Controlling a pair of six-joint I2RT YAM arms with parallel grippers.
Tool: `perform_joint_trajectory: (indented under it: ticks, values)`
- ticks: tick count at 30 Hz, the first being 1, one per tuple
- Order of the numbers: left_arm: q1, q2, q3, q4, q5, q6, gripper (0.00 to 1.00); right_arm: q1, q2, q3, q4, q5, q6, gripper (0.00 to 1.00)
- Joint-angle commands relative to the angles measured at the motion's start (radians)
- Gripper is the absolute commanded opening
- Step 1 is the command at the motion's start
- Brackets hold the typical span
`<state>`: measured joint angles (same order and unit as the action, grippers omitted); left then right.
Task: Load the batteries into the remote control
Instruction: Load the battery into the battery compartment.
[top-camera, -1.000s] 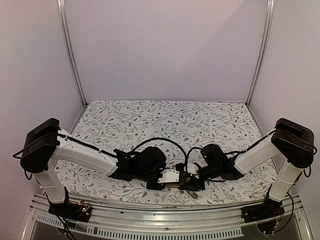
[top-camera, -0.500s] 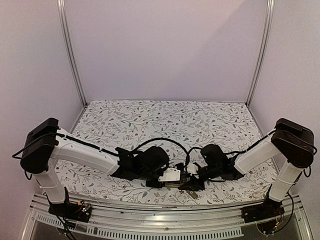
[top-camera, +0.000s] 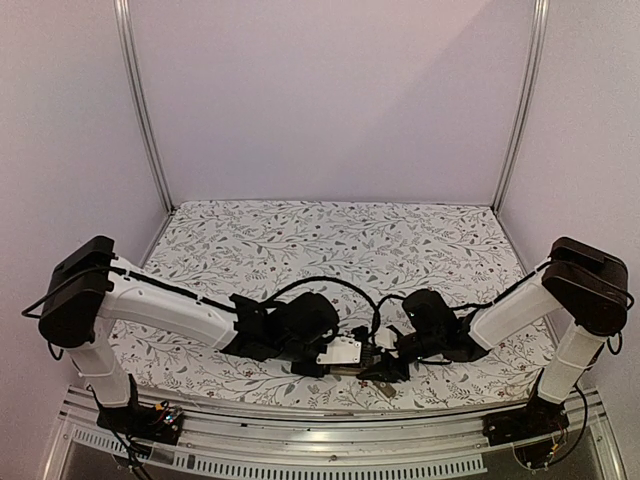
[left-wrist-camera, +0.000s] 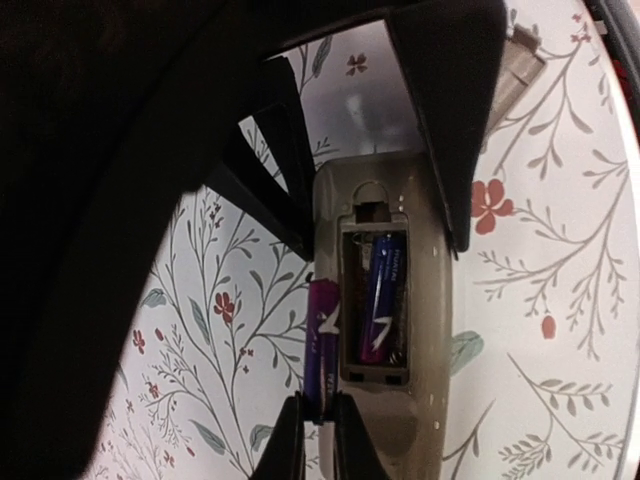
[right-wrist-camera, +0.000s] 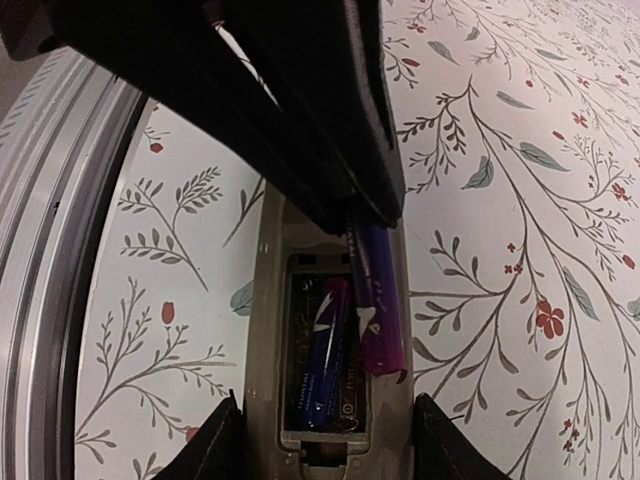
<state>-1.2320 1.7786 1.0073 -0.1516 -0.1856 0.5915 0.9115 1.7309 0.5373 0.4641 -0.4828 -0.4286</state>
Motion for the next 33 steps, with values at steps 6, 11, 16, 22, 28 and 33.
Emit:
perform_joint_trajectory:
  ticks: [6,11,16,22,28,33]
  values:
    - [-0.031,-0.044,-0.023,-0.017,0.060,0.011,0.00,0.007,-0.016,-0.014,0.024,0.018,0.009,0.36]
    - [-0.030,-0.032,-0.027,-0.010,0.006,0.023,0.00,0.007,-0.018,-0.016,0.024,0.019,0.010,0.36]
    - [-0.032,-0.017,-0.019,-0.013,0.002,0.030,0.00,0.007,-0.020,-0.015,0.027,0.018,0.014,0.36]
    - [-0.031,-0.006,-0.018,-0.013,-0.008,0.040,0.00,0.007,-0.022,-0.020,0.035,0.013,0.025,0.35]
    - [-0.031,0.014,-0.022,-0.020,-0.002,0.047,0.00,0.007,-0.024,-0.022,0.036,0.009,0.027,0.35]
    - [-0.032,0.040,-0.009,-0.031,-0.046,0.066,0.00,0.008,-0.024,-0.022,0.036,0.007,0.025,0.35]
